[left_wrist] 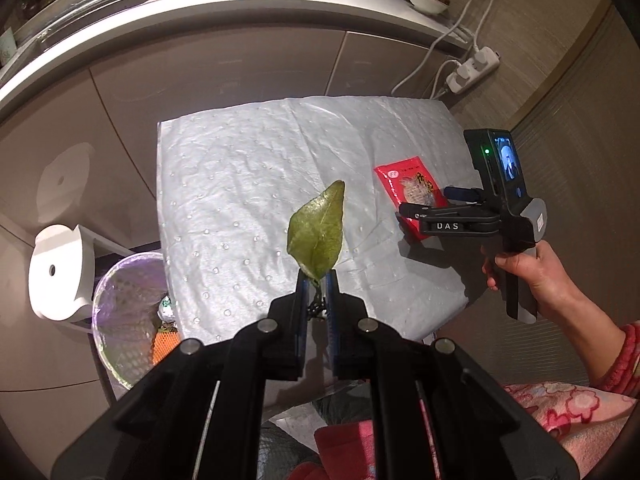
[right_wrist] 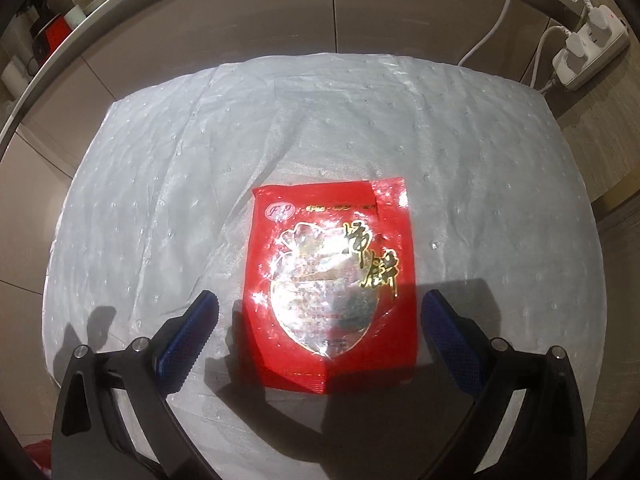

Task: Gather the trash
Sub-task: 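Grasp the red snack packet with the right gripper and lift it, then drop the green leaf into the bin with the left gripper while the right gripper holds the red packet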

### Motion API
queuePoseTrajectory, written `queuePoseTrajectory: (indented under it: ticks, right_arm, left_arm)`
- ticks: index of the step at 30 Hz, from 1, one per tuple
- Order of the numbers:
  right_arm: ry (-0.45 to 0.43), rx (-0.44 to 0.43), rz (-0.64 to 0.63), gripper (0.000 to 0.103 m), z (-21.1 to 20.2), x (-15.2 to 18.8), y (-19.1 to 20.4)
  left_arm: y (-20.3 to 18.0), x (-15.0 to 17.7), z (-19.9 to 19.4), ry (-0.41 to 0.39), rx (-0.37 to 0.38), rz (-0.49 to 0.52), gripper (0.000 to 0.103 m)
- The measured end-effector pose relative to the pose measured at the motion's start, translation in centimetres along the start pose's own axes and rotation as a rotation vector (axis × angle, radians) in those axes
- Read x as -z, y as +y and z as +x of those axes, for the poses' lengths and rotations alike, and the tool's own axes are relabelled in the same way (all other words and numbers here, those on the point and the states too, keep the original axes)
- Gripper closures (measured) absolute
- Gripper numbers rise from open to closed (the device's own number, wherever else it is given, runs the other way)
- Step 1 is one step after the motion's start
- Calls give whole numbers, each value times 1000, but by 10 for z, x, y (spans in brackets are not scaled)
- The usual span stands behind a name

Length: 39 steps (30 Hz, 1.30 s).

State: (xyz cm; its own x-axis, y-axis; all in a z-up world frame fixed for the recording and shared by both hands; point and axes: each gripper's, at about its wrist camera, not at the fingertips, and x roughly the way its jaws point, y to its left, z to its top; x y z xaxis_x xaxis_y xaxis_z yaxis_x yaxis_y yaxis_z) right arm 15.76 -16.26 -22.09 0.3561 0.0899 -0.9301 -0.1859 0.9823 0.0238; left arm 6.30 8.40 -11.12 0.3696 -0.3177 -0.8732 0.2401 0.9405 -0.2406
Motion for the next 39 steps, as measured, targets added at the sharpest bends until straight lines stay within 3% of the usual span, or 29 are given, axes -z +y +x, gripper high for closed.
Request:
queuePoseTrajectory:
  ticks: [7, 12, 18, 21, 28, 39]
  right_arm:
    - [3, 43, -35, 27, 3, 7, 10]
    - [-6, 14, 2, 62, -3, 3, 1]
    - [-7, -48, 41, 88, -9, 0, -6]
    - [-22, -78, 62, 93, -20, -3, -7]
    - [-92, -106, -14, 93, -66, -7, 22]
    - [-160, -223, -195, 93, -136, -8, 120]
  left_arm:
    - [27, 4, -10, -12, -27, -51, 95]
    - [40, 8, -14, -19, -39, -74, 95]
    - [57, 12, -19, -28, -50, -105, 95]
    - [66, 15, -22, -32, -59, -122, 95]
    - [100, 28, -20, -18, -97, -161, 95]
    - [162, 68, 15, 66, -154, -218, 95]
